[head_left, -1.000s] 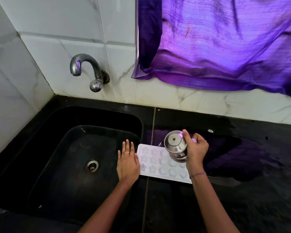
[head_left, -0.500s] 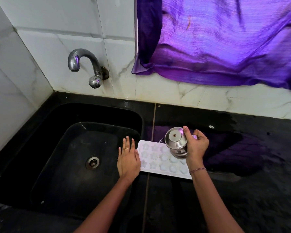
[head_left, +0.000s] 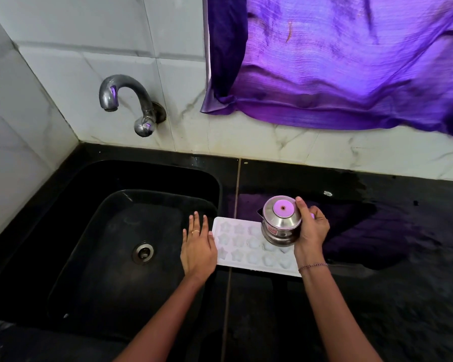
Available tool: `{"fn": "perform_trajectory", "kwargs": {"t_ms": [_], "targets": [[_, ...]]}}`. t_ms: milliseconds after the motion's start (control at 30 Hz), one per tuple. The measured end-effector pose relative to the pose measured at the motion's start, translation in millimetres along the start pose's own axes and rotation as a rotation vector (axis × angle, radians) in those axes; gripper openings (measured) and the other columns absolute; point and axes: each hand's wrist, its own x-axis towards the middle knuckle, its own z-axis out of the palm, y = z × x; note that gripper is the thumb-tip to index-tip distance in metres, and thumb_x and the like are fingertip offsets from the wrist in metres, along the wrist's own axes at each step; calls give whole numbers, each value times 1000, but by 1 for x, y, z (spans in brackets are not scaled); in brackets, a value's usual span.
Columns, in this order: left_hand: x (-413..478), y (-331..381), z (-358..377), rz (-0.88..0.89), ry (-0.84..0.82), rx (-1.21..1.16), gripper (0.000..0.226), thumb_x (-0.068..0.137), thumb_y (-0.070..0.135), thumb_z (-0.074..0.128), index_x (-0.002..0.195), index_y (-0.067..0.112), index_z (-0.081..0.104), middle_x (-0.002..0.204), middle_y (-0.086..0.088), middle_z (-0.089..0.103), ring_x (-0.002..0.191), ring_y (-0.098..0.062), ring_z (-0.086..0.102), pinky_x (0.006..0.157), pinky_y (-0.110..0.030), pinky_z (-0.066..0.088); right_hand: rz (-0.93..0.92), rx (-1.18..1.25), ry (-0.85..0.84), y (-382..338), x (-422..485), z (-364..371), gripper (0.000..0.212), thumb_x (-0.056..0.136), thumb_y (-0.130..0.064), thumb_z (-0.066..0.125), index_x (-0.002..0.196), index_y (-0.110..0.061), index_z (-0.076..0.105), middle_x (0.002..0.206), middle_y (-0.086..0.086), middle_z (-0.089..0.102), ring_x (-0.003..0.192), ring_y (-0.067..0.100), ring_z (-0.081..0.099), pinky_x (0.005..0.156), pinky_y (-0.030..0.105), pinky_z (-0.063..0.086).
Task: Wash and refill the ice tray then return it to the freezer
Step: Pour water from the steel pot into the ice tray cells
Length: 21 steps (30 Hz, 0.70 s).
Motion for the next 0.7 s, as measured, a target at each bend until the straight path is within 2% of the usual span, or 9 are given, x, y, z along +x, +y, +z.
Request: {"fn": "perform_trajectory", "kwargs": {"t_ms": [267,433,700], "targets": [[-1,0,1,-6,1,8,51,100,25,23,149,14,16,159,-4,2,146,-14,-6,119,-32,-1,-68,-75,14,-7,4,-14,52,76,-11,75,50,-20,31,40,-14,37,46,3,38,53,16,41],[-1,-1,0,6,-2,12,51,100,25,24,149,14,16,159,-4,2,146,-14,-5,119,-33,-1,-137,-152,7,-11,5,-17,53,77,-13,76,49,-18,31,39,-14,34,45,2,30,49,14,36],[-3,1,0,-15,-3,13,51,100,24,23,149,13,15,159,-4,1,146,-14,-6,120,-33,-1,-236,-224,-26,-13,6,-16,52,76,-10,76,50,-15,32,39,-15,32,43,0,29,48,12,36]]}}
